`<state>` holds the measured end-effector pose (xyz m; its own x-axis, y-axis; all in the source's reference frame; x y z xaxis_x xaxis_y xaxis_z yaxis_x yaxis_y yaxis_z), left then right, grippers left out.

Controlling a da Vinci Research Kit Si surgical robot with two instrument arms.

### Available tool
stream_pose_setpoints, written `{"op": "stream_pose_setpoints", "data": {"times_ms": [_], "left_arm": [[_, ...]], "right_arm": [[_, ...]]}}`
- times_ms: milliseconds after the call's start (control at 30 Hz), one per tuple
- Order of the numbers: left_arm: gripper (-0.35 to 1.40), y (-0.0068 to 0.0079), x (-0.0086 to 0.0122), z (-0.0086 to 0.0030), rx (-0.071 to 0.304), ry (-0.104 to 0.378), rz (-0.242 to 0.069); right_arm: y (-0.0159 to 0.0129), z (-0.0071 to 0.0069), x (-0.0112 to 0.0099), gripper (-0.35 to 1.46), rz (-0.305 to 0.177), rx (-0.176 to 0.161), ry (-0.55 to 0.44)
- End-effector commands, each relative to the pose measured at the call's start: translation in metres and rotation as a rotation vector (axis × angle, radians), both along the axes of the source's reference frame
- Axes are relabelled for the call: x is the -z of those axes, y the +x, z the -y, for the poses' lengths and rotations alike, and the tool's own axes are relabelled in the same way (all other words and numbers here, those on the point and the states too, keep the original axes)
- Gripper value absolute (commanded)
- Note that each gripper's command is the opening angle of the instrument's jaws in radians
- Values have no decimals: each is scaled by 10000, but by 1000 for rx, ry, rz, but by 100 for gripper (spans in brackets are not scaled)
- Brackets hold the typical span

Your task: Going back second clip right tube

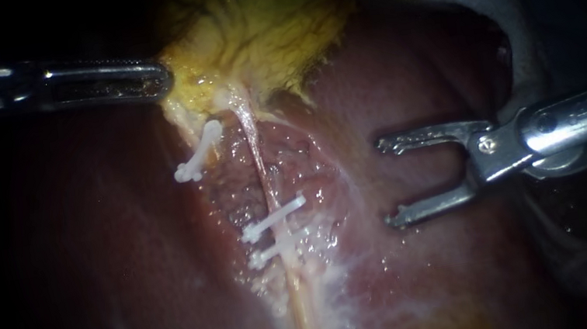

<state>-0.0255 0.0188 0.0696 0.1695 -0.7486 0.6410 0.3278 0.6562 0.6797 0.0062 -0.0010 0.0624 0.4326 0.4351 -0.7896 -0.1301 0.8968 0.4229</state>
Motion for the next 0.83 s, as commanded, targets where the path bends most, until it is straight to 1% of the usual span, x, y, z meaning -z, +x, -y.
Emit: {"op": "stream_pose_setpoints", "data": {"times_ms": [33, 133, 200, 233, 300, 367, 433, 567, 833], "left_arm": [[-35, -3, -4, 2, 1, -4, -3], [-35, -13, -17, 9, 6, -13, -8], [-35, -19, -26, 13, 1, -16, -1], [-35, -23, -31, 15, -2, -18, -3], [-35, -28, -39, 18, -9, -26, 0], [-35, -32, -46, 19, -8, -23, 0], [-35, -35, -52, 20, -15, -23, -2], [-35, -37, -56, 21, -15, -19, 0], [-35, -36, -55, 20, -15, -18, 0]], "right_arm": [[0, 0, 0, 60, -1, 2, -2], [-1, 1, 1, 60, -1, 2, -2], [-1, 1, 1, 60, -1, 2, -2], [-1, 1, 1, 60, -1, 3, -2], [-2, 2, 2, 60, -3, 5, -1], [-2, 2, 2, 60, -3, 5, -1], [-1, 2, 2, 60, -3, 8, -6], [-1, 2, 2, 60, -3, 8, -6], [1, 3, 2, 60, -8, 16, -2]]}}
